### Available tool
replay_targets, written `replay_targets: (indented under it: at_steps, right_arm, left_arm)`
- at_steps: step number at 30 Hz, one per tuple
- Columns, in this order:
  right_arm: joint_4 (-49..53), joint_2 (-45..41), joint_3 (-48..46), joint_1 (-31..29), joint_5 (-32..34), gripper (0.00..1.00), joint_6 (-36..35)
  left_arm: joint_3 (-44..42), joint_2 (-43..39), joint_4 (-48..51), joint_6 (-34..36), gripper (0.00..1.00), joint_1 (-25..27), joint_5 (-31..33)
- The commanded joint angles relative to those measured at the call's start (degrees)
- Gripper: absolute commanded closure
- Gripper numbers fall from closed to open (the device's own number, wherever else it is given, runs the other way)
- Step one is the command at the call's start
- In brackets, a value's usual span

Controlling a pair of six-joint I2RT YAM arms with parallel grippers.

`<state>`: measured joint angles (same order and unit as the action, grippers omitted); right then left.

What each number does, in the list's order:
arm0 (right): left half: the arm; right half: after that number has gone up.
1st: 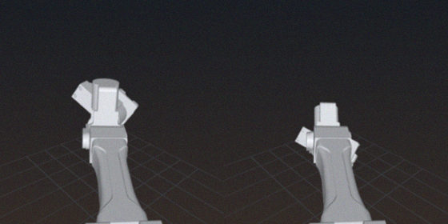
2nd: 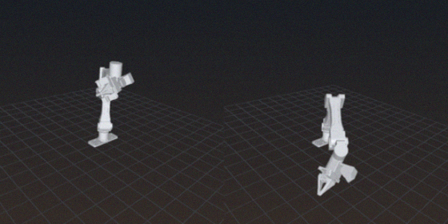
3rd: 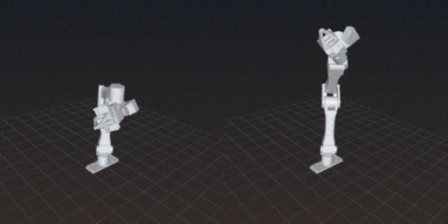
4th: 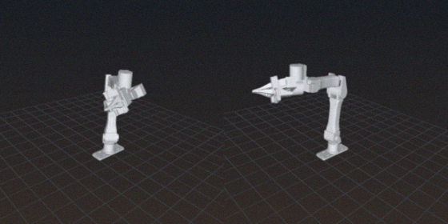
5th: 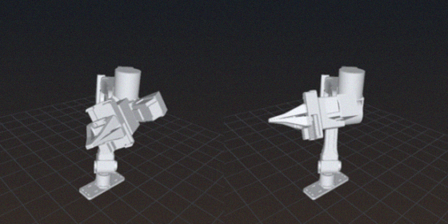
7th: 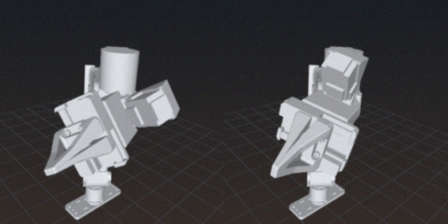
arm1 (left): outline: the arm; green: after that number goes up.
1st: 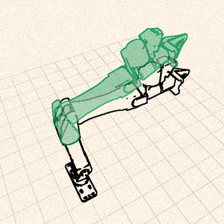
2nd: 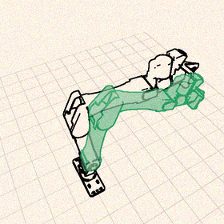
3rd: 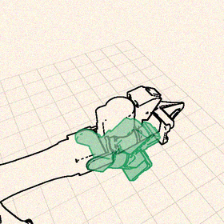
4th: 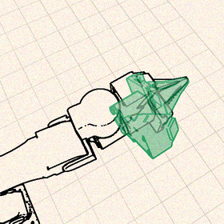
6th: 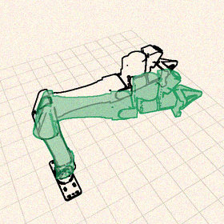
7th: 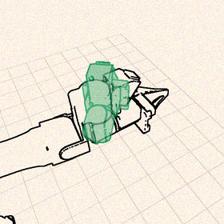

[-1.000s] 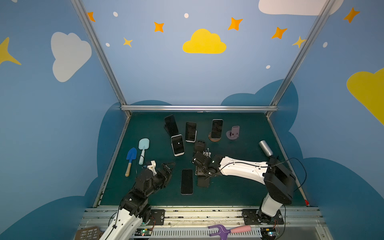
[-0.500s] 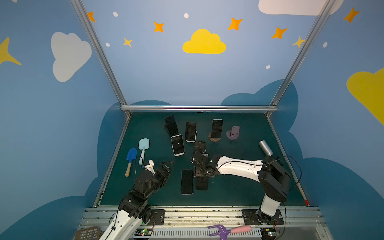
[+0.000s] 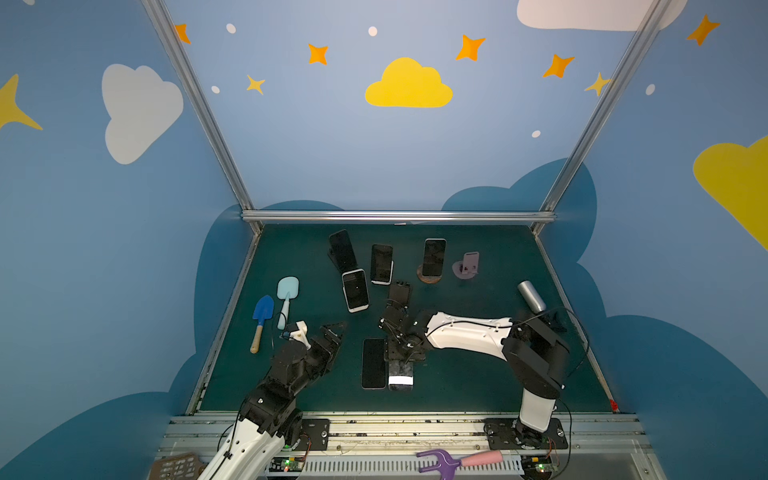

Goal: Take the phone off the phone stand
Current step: 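Lower the held phone flat beside the purple-edged phone with the right gripper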

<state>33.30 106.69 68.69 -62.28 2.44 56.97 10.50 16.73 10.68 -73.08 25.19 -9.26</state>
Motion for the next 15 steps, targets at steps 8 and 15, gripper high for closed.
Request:
replay_targets:
  at_steps: [8,15]
  right_arm:
    - [5.3,1.7,-2.0,1.3,-0.4,0.38,-0.1]
    - [10.6,2.9,-0.8,2.8,-0.2,0.37,-2.4]
  left_arm:
    - [-1.4,-3.9,2.1,0.7,0.0,0.2,2.0]
    - [-1.2,-3.5,1.9,1.9,0.0,0.1,2.6]
